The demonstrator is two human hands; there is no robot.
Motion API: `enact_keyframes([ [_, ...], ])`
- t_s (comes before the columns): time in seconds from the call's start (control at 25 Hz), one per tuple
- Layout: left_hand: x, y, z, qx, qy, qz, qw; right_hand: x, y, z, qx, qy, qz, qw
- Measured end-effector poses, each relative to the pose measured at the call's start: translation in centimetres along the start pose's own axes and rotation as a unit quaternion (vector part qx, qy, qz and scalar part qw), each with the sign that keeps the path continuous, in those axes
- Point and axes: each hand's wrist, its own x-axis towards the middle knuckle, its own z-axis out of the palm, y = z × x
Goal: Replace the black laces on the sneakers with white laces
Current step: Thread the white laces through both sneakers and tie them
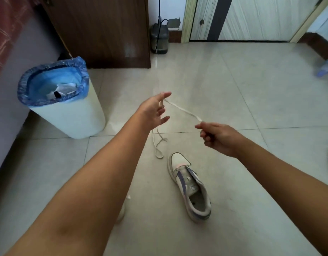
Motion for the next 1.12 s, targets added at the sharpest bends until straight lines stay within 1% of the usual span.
enact_keyframes([
  [0.04,0.2,-1.4,0.2,0.033,0.019,-0.010,0.999,1.0,0.4,-0.5,0.049,0.019,-0.004,0.999],
  [0.08,0.6,-3.6,-0.1,0.051,0.047,-0.027,0.997,2.0,1.4,-1.1,0.072,0.036,0.008,0.997],
  [0.16,1.0,-8.8,-1.5,0.060,0.091,-0.075,0.991,3.8,5.4,-1.5,0.067,0.055,0.058,0.994],
  [0.24,0.9,-14.4,-2.5,0.091,0.115,-0.134,0.980,4.9,10.0,-1.5,0.071,0.070,0.105,0.989],
  [0.32,0.6,-18.7,-2.4,0.084,0.143,-0.158,0.973,5.4,13.2,-1.6,0.099,0.086,0.113,0.985],
  [0.4,0.4,-21.4,-1.7,0.038,0.182,-0.134,0.973,5.5,14.5,-1.9,0.081,0.093,0.093,0.988],
  [0.48,0.2,-22.4,-1.2,0.022,0.205,-0.095,0.974,5.4,14.7,-2.1,0.010,0.093,0.065,0.993],
  [0.52,0.3,-22.7,-1.1,0.025,0.210,-0.073,0.975,5.4,14.8,-2.1,-0.014,0.097,0.052,0.994],
  [0.6,0.3,-22.8,-1.0,0.023,0.217,-0.029,0.975,5.3,14.7,-1.9,-0.028,0.110,0.028,0.993],
  [0.72,0.4,-22.8,-0.9,0.007,0.225,0.007,0.974,5.5,14.7,-1.4,-0.059,0.120,-0.004,0.991],
  [0.96,0.2,-23.3,-1.3,0.108,0.245,0.041,0.963,5.9,15.3,-1.2,-0.203,0.129,-0.056,0.969],
  [1.04,0.1,-23.3,-1.5,0.150,0.236,0.054,0.959,5.9,15.6,-1.1,-0.204,0.131,-0.052,0.969],
  [1.12,-0.2,-23.2,-1.6,0.204,0.209,0.068,0.954,5.7,15.9,-1.0,-0.190,0.137,-0.042,0.971],
])
